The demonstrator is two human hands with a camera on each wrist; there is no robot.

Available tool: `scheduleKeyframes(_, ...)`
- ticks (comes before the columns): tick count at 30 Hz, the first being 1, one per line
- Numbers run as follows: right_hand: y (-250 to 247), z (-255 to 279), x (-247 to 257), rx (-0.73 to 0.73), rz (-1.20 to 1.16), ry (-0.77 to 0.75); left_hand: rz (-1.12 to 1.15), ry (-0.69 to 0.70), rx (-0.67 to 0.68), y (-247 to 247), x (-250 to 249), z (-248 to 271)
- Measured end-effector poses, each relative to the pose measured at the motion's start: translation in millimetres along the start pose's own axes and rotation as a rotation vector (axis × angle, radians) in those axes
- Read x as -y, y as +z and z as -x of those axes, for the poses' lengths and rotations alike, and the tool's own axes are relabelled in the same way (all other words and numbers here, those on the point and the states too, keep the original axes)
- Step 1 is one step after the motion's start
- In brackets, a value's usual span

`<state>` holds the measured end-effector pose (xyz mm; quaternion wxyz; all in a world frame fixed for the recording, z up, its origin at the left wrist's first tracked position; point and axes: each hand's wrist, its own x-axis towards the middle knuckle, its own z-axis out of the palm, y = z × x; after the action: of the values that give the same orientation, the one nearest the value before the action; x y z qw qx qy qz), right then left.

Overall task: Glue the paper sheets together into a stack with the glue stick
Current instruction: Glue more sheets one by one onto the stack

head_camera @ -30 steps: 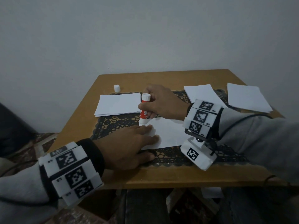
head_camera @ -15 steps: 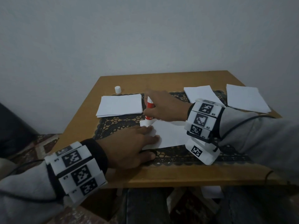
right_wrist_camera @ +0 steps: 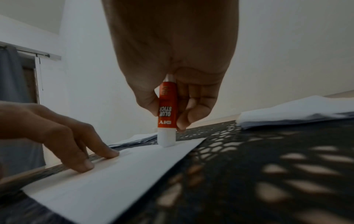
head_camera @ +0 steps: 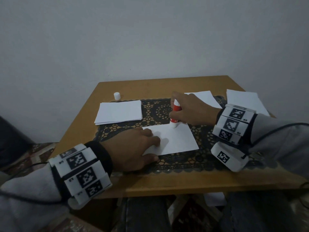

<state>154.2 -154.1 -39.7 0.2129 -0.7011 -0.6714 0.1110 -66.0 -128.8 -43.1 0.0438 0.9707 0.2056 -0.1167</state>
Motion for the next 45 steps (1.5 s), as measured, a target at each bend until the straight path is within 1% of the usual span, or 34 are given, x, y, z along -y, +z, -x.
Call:
scheduleKeyframes(5,-5,9,-14,-0.026,0.053,0.034,-0.051,-0.008,-0.032,-6,-5,-9)
scheduleKeyframes(8,-10,12,-19,-0.042,0.075,0.036,-0.123,0.006,-0.043,-10,-8,-19)
scheduleKeyframes(15,-18,12,-18,-0.035,0.152,0.033,-0.190,0.009,0.043,-18,-9,-47)
scheduleKeyframes(17,-26,10,-16,-0.075,0.138,0.017,-0.212,0.008,0.070,-20,-10,-51)
scheduleKeyframes(19,-31,10,-14,-0.145,0.086,0.000,-0.221,0.002,0.089,-20,-10,-52)
scheduleKeyframes(21,-32,11,-10,-0.168,0.061,-0.007,-0.218,-0.006,0.091,-18,-10,-51)
scheduleKeyframes(25,-20,15,-9,-0.084,0.100,0.011,-0.223,-0.010,0.098,-16,-10,-51)
scheduleKeyframes(29,-11,19,-13,-0.073,0.100,0.014,-0.227,-0.009,0.094,-15,-9,-52)
scheduleKeyframes(40,-13,40,-2,0.019,0.056,0.015,-0.215,-0.014,0.089,-13,-9,-51)
scheduleKeyframes(45,-14,53,2,0.075,0.050,0.042,-0.199,-0.017,0.094,-13,-10,-51)
